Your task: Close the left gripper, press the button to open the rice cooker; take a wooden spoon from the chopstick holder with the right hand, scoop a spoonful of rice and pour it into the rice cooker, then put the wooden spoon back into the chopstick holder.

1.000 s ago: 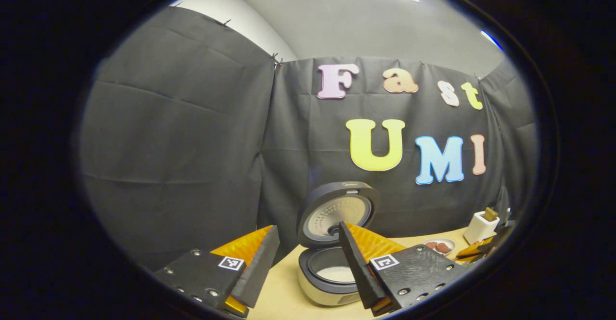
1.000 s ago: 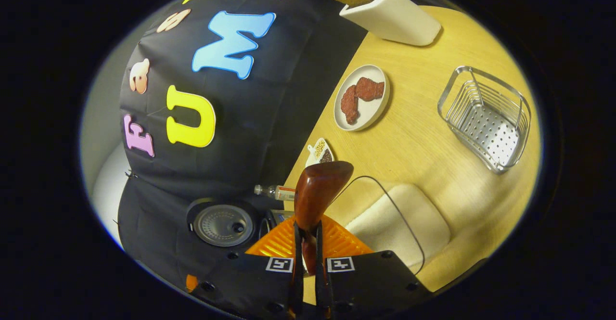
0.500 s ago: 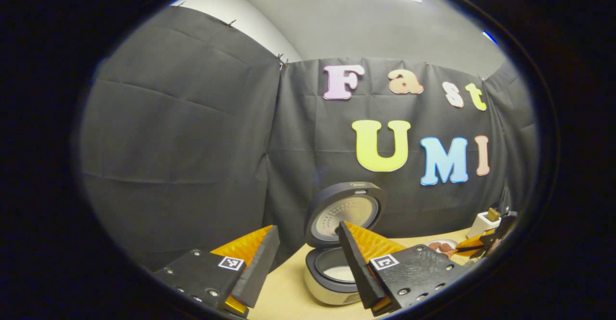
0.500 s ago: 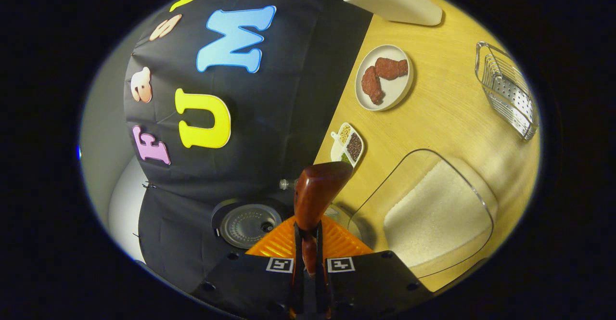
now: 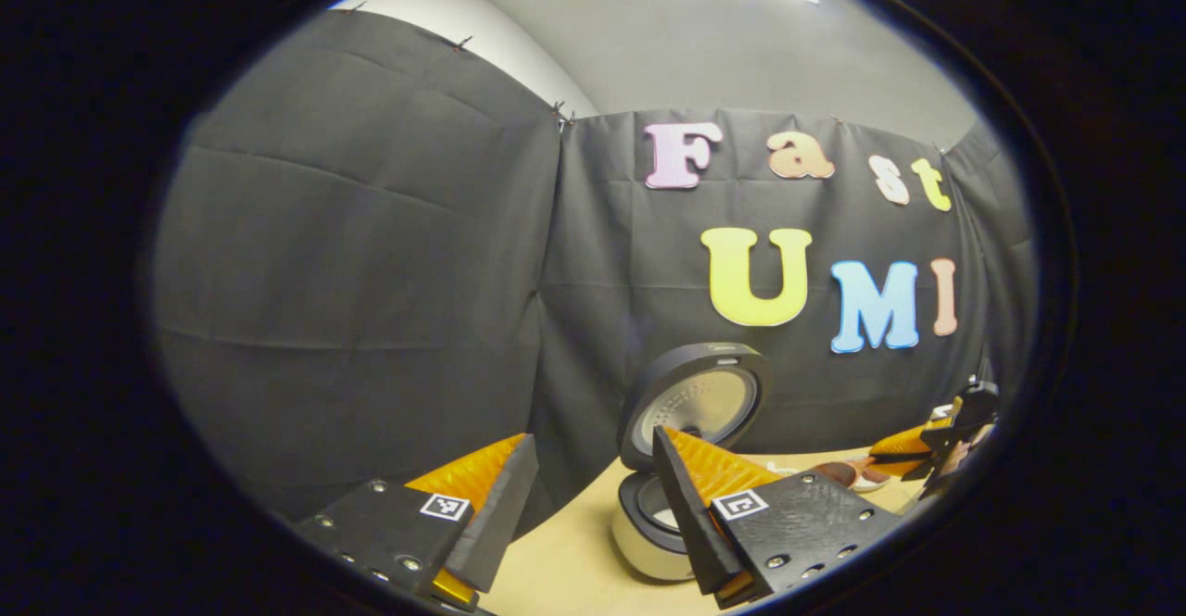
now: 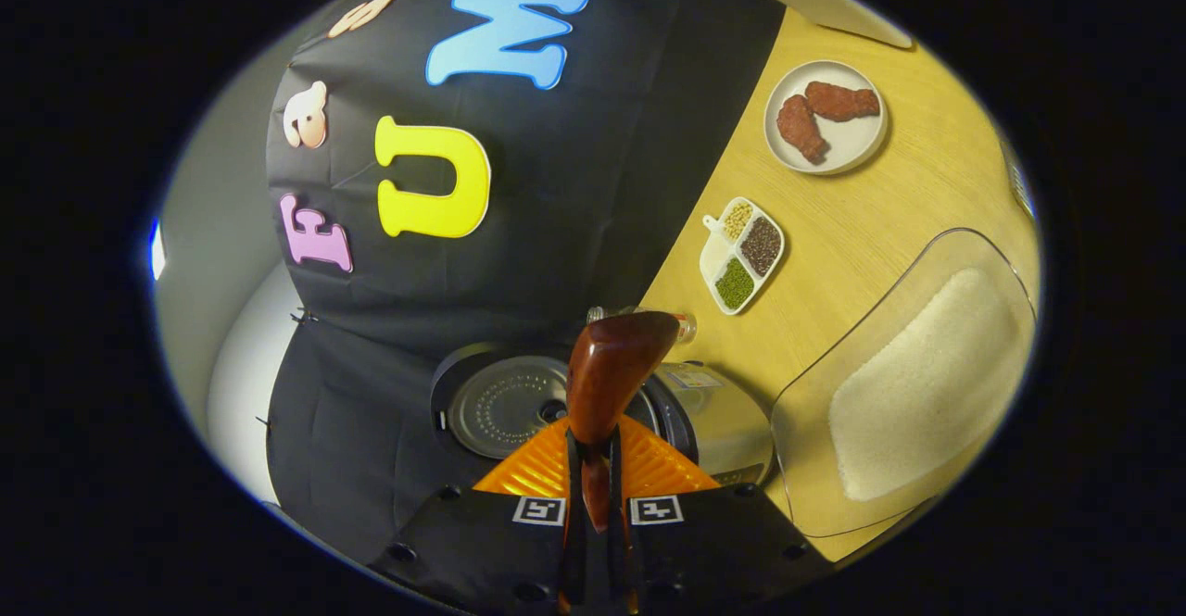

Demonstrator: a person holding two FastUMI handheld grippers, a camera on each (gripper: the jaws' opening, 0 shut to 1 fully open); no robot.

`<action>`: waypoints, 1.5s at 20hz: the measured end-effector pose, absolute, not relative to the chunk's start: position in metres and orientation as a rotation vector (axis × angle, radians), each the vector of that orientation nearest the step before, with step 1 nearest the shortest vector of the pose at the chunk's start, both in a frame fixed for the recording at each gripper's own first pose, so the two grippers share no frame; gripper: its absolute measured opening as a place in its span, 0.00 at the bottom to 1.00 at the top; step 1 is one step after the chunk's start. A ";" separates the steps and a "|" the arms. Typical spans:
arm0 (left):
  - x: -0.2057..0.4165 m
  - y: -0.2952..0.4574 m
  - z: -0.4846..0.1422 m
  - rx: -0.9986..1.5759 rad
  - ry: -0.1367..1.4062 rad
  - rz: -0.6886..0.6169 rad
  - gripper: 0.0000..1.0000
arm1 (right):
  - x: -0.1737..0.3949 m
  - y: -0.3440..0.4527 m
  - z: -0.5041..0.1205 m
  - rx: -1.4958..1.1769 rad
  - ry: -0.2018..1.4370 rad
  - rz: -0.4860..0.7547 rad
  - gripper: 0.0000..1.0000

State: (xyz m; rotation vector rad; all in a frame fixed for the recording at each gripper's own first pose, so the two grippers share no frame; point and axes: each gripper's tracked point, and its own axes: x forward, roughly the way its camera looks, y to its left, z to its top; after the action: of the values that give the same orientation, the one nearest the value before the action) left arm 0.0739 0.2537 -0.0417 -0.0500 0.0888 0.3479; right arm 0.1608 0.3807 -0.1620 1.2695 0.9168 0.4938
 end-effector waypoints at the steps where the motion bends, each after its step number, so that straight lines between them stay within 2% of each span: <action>1: 0.072 0.259 -0.041 -0.050 0.090 0.358 0.78 | 0.161 0.390 -0.161 1.261 0.916 0.508 0.07; 2: 0.068 0.265 -0.042 -0.050 0.092 0.369 0.78 | 0.162 0.398 -0.159 1.256 0.915 0.523 0.11; 5: 0.059 0.279 -0.047 -0.044 0.103 0.399 0.78 | 0.162 0.425 -0.160 1.231 0.912 0.551 0.11; 6: 0.057 0.284 -0.048 -0.040 0.108 0.409 0.78 | 0.162 0.434 -0.162 1.214 0.915 0.558 0.07; 7: 0.055 0.289 -0.049 -0.037 0.112 0.417 0.78 | 0.162 0.443 -0.164 1.195 0.917 0.564 0.11; 12: 0.050 0.306 -0.055 -0.031 0.127 0.453 0.78 | 0.166 0.479 -0.170 1.130 0.906 0.604 0.11; 13: 0.049 0.308 -0.055 -0.031 0.131 0.459 0.79 | 0.168 0.486 -0.171 1.114 0.904 0.611 0.07; 14: 0.048 0.311 -0.059 -0.031 0.133 0.464 0.79 | 0.171 0.491 -0.174 1.090 0.899 0.616 0.11; 21: 0.046 0.322 -0.065 -0.024 0.150 0.496 0.79 | 0.182 0.514 -0.177 0.805 0.783 0.679 0.11; 22: 0.045 0.324 -0.068 -0.026 0.152 0.498 0.80 | 0.182 0.515 -0.177 0.762 0.763 0.690 0.07; 23: 0.046 0.324 -0.069 -0.030 0.156 0.500 0.79 | 0.182 0.517 -0.178 0.714 0.742 0.699 0.11; 25: 0.049 0.322 -0.071 -0.034 0.164 0.501 0.79 | 0.182 0.519 -0.180 0.622 0.708 0.711 0.11; 26: 0.050 0.321 -0.072 -0.032 0.165 0.502 0.79 | 0.182 0.519 -0.180 0.589 0.693 0.715 0.07; 27: 0.051 0.321 -0.070 -0.029 0.162 0.503 0.80 | 0.181 0.519 -0.179 0.565 0.682 0.721 0.07; 28: 0.052 0.321 -0.072 -0.029 0.162 0.503 0.79 | 0.181 0.520 -0.179 0.540 0.670 0.730 0.11; 30: 0.053 0.317 -0.075 -0.036 0.168 0.500 0.79 | 0.182 0.521 -0.180 0.475 0.632 0.740 0.11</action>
State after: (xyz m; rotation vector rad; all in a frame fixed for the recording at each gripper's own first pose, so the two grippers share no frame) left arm 0.0534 0.3171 -0.0747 -0.0364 0.1676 0.4999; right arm 0.1823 0.5215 -0.1799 0.4749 0.6322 0.7402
